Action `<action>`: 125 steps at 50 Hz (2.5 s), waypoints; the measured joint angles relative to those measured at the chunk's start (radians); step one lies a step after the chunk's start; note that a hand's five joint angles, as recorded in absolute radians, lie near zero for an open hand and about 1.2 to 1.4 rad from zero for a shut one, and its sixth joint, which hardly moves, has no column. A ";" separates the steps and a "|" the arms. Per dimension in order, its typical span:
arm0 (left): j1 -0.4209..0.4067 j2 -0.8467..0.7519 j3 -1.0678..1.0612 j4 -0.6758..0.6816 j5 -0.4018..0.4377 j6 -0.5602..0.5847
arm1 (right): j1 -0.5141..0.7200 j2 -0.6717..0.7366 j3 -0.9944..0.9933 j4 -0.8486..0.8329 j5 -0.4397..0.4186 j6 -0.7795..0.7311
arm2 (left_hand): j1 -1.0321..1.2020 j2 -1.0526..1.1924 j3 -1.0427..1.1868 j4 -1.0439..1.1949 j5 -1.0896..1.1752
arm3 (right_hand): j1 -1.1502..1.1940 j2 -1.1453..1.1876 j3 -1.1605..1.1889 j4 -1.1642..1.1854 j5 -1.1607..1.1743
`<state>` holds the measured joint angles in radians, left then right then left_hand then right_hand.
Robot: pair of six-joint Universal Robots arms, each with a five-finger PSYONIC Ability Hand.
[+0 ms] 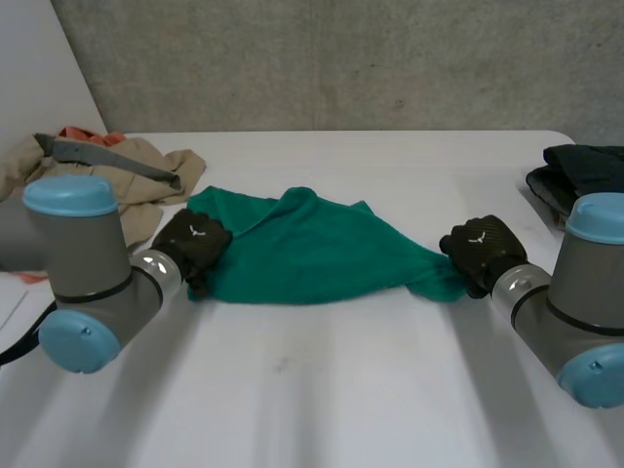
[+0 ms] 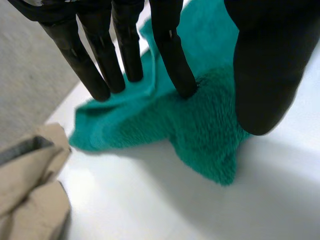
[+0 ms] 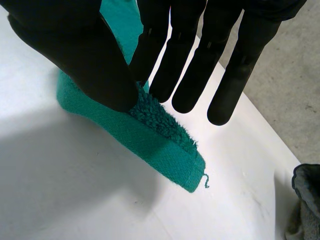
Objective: Fold the laundry.
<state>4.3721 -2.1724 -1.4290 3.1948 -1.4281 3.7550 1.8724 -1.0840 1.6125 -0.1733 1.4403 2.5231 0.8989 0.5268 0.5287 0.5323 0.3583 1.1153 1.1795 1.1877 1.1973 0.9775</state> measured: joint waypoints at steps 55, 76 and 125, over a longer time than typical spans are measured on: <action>-0.116 0.074 0.181 -0.135 -0.178 -0.168 | -0.051 0.361 -0.615 -0.155 0.129 0.013 | -0.707 -0.323 -0.326 -0.334 -0.313 | -0.896 -0.972 -0.984 -0.995 -0.936; -0.117 0.288 -0.289 -0.130 -0.212 -0.184 | 0.163 0.084 -0.255 0.371 0.005 0.349 | -0.456 -0.088 -0.086 -0.087 -0.083 | -0.728 -0.802 -0.798 -0.810 -0.756; 0.105 0.173 0.128 -0.235 -0.076 -0.309 | -0.076 0.052 -0.498 0.543 0.054 -0.223 | 0.243 0.668 0.659 0.667 0.625 | 0.001 -0.003 -0.004 -0.002 0.019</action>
<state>4.4775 -1.9991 -1.3012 2.9596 -1.5037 3.4459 1.7963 -1.0318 1.1141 0.3695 1.4944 2.2999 1.1420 1.1944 1.1875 1.1989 0.9831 1.1163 1.1762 1.1834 1.1951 0.9961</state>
